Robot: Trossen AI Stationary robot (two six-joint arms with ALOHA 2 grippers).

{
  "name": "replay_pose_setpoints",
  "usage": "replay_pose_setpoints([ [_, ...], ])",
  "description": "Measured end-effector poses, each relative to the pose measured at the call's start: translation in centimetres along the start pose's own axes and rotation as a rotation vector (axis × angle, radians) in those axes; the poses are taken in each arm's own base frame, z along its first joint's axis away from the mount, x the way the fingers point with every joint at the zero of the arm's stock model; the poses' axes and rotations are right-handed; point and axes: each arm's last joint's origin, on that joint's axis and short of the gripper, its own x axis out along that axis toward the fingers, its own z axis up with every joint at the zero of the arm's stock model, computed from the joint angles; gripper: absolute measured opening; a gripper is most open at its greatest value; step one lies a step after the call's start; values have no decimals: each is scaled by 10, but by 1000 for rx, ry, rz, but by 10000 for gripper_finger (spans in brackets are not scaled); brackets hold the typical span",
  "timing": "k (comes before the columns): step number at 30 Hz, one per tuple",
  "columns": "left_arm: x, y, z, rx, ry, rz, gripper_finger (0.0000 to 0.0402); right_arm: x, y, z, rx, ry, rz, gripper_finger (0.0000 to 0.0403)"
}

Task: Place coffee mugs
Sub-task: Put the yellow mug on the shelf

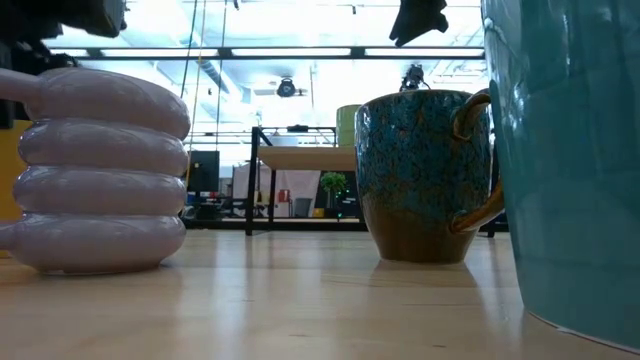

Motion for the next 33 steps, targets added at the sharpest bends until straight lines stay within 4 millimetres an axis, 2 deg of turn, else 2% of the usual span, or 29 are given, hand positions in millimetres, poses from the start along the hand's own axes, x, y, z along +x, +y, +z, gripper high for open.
replay_pose_setpoints([
  [9,23,-6,-3,7,54,82,118,0,0,0,0,0,0,151],
  [18,25,-3,-1,80,74,90,31,0,0,0,-4,0,0,151],
  [22,10,4,4,98,53,43,27,0,0,0,-5,0,0,151],
  [26,-12,25,9,114,52,33,27,0,0,0,-7,0,1,151],
  [33,-73,67,45,153,-80,-57,30,0,0,0,-7,1,2,151],
])
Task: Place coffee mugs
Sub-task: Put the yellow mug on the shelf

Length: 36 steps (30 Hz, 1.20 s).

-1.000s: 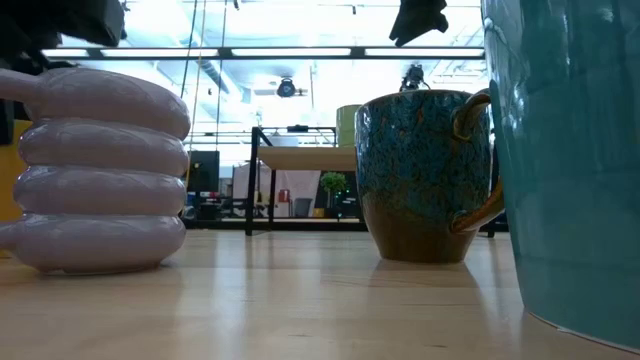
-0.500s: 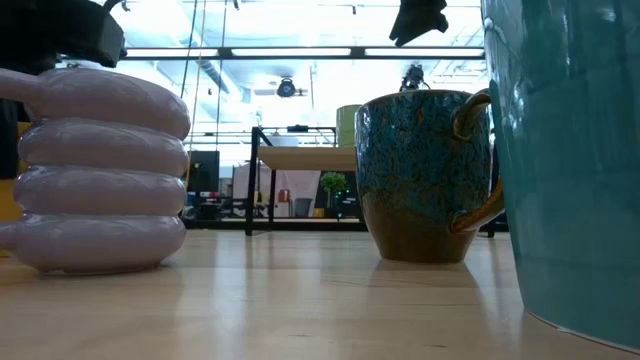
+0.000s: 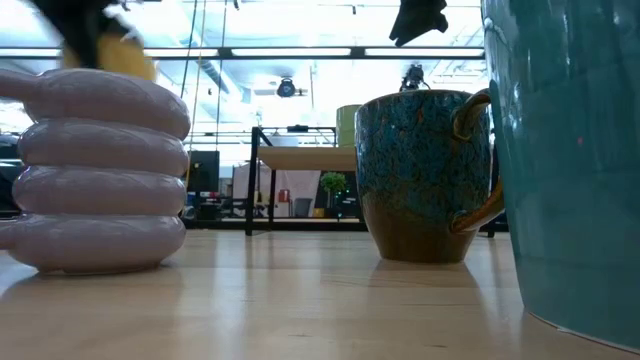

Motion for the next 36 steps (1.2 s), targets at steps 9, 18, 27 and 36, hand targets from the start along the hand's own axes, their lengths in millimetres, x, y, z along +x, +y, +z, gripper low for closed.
replay_pose_setpoints([
  [9,-51,45,70,151,-186,5,29,0,0,0,4,0,3,151],
  [18,-60,60,126,580,-171,143,30,0,0,0,13,0,3,151],
  [27,-63,113,142,554,-169,271,31,0,0,1,27,-13,3,151],
  [36,-67,162,164,340,-177,285,31,0,0,2,25,-23,3,151],
])
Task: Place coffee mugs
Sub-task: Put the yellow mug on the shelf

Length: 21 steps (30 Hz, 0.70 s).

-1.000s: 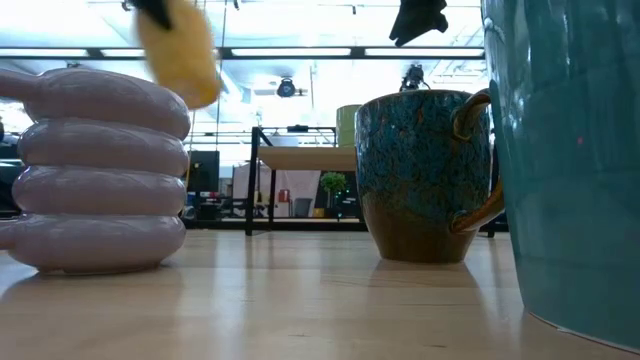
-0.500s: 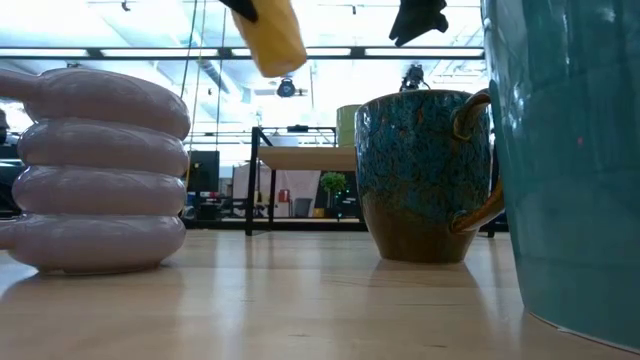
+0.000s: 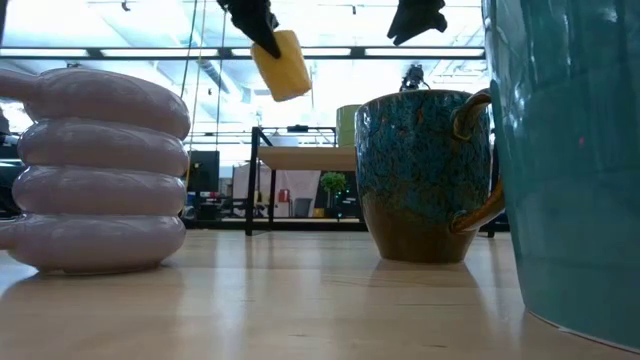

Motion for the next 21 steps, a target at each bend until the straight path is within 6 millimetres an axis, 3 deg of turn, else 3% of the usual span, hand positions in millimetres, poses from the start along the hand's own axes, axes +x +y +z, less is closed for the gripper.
replay_pose_setpoints([
  [10,33,42,-2,-69,102,3,31,0,0,0,-5,-4,-6,151],
  [21,64,72,-11,-107,90,53,31,0,0,3,-14,-27,-4,151],
])
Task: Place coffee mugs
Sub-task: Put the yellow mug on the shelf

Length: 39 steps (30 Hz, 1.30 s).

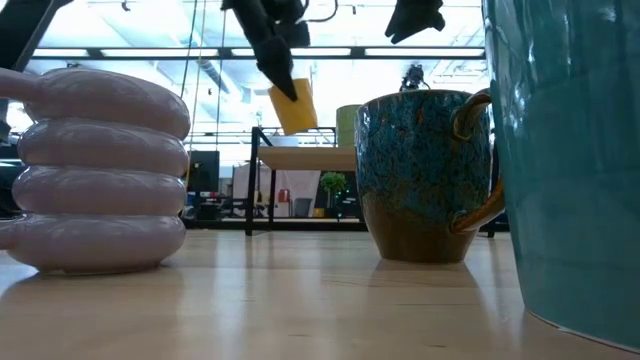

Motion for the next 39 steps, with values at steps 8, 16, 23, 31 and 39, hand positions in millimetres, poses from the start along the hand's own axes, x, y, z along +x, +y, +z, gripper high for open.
replay_pose_setpoints([
  [8,34,6,0,-30,22,-31,31,0,0,0,-2,0,3,151],
  [16,52,5,1,-27,46,-26,31,0,1,0,-8,0,23,151],
  [23,52,5,2,14,31,-32,35,0,1,0,-9,-3,23,151],
  [31,58,9,1,21,27,-33,36,0,1,0,-16,-3,23,151],
  [39,58,9,1,30,27,-33,36,0,1,0,-21,-3,23,151],
])
